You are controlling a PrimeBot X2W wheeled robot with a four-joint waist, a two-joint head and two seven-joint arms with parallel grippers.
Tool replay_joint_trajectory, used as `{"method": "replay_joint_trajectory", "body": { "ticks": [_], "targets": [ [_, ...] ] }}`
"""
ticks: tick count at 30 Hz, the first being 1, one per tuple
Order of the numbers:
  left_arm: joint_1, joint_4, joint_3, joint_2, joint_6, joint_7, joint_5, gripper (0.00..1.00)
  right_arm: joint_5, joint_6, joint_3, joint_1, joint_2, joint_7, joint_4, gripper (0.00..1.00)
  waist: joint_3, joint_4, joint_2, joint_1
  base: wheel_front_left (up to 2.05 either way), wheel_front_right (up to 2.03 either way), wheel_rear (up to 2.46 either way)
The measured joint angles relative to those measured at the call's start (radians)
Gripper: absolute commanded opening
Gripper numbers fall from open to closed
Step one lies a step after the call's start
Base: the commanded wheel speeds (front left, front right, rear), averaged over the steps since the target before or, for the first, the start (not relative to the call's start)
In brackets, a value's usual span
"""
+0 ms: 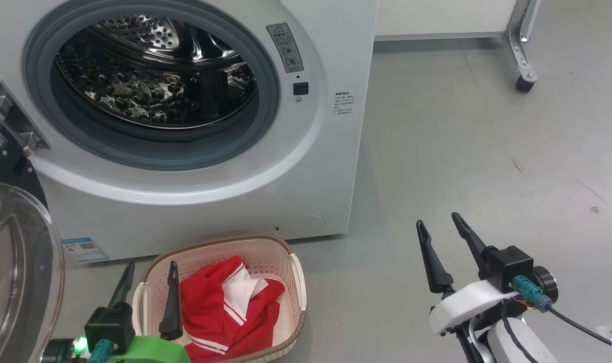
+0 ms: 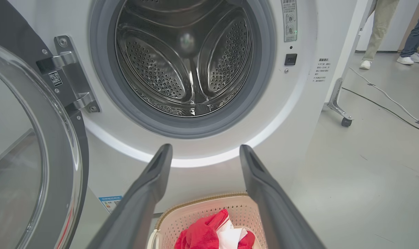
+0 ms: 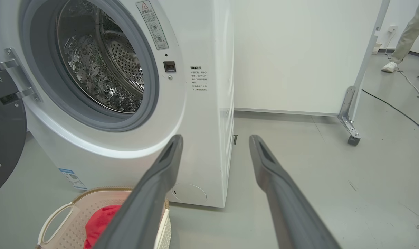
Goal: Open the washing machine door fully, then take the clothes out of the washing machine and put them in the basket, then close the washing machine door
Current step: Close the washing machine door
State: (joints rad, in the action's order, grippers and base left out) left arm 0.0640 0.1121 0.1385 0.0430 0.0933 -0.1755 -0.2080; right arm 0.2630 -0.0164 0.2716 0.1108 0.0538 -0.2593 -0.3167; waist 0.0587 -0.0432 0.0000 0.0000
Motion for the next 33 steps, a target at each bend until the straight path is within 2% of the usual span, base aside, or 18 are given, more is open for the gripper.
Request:
{"method": "replay_joint_trajectory", "body": {
  "ticks": [33],
  "targets": [
    [0.003,-0.041,0.014,0.001,0.007,0.025,-0.002,1.0,0.0,0.0,-0.001,-0.001,0.0,0.0,-0.001,1.0,0.001,-0.001,0.0,0.0,-0.7,0.7,0.0]
  ]
}}
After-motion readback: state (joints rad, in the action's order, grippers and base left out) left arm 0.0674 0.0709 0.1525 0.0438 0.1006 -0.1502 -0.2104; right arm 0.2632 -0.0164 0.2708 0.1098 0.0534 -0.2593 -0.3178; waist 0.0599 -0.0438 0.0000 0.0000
